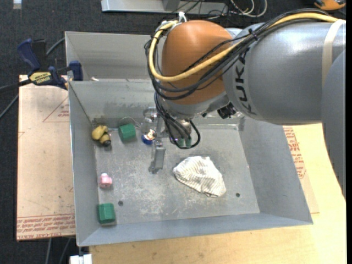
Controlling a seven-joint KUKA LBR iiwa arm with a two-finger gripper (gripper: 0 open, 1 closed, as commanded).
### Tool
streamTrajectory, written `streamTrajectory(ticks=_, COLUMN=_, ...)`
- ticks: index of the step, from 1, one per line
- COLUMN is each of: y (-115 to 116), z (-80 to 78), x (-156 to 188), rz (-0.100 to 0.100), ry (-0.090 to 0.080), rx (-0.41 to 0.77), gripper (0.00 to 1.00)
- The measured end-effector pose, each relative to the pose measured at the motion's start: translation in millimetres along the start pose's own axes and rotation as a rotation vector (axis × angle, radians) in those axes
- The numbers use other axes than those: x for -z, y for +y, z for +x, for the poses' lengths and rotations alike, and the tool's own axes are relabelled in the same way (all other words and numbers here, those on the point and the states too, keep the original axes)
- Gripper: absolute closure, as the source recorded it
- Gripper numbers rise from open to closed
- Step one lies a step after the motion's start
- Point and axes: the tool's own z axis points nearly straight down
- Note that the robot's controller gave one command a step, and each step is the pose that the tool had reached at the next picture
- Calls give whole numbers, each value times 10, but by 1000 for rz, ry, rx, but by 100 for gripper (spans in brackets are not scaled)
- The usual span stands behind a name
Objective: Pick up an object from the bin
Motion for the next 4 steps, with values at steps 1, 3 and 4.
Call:
streamTrajectory(ticks=1, y=-14, z=-14, x=50, rz=-1, ry=-8, rx=-5, gripper=0)
streamTrajectory(ticks=3, y=-722, z=-14, x=-1390, rz=0, ry=-3, rx=112, gripper=0)
streamTrajectory(ticks=4, y=-1007, z=-46, x=-1639, rz=-1, ry=-1, rx=110, gripper=0)
